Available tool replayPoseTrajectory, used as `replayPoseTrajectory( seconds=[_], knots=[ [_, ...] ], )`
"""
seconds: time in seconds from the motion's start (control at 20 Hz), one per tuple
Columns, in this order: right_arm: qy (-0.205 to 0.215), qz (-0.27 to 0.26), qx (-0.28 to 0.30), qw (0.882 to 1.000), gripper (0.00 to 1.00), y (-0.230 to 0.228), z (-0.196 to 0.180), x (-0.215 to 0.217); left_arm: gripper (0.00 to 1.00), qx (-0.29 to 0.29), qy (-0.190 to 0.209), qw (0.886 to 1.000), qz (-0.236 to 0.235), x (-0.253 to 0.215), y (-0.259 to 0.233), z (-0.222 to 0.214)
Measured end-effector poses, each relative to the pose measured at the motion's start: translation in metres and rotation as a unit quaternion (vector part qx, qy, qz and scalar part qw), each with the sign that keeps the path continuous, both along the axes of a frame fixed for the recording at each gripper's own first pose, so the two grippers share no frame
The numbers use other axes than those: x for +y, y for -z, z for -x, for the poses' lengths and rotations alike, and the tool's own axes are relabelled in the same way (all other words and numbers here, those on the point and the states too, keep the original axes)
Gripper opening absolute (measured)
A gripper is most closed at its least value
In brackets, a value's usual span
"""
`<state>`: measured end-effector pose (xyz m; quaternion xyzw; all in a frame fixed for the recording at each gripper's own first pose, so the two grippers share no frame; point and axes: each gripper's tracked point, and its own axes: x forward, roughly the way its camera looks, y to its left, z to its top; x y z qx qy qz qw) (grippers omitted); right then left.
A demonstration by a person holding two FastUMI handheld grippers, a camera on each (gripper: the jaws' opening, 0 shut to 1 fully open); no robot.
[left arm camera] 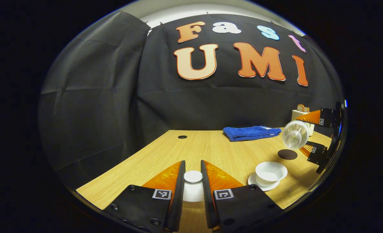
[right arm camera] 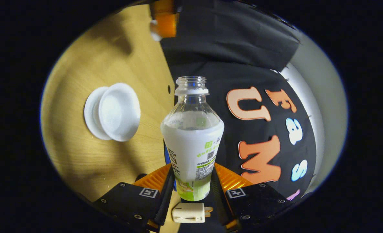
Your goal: Open the teacup lid with one hand, grasp the water bottle and pour water into the teacup with the other hand; after pouring, place the water bottle on the coaster and then close the teacup lid.
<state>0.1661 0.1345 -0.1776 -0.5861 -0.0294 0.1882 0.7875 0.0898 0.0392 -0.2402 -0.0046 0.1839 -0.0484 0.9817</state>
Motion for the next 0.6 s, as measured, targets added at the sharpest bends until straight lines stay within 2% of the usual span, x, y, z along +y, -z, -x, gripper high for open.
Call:
replayPoseTrajectory(
  seconds=[0.15, 0.25, 0.3, 0.45, 0.5, 0.6],
  knots=[
    [0.013, -0.101, 0.042, 0.994, 0.62, -0.011, 0.009, 0.002, 0.34, -0.002, 0.009, 1.000, -0.003, -0.009, -0.003, 0.001],
    [0.023, -0.165, 0.073, 0.983, 0.63, -0.015, 0.010, 0.003, 0.34, -0.002, 0.014, 1.000, -0.002, -0.015, -0.005, 0.003],
    [0.026, -0.196, 0.090, 0.976, 0.63, -0.018, 0.010, 0.005, 0.31, -0.003, 0.014, 1.000, -0.004, -0.015, -0.004, 0.003],
    [0.044, -0.286, 0.127, 0.949, 0.63, -0.023, 0.000, -0.001, 0.31, -0.005, 0.011, 1.000, -0.010, -0.014, -0.007, 0.005],
    [0.054, -0.312, 0.130, 0.939, 0.63, -0.026, -0.004, -0.003, 0.34, -0.005, 0.009, 1.000, -0.010, -0.014, -0.007, 0.005],
    [0.073, -0.353, 0.130, 0.924, 0.63, -0.025, -0.006, -0.005, 0.34, -0.005, 0.008, 1.000, -0.012, -0.014, -0.008, 0.007]
  ],
)
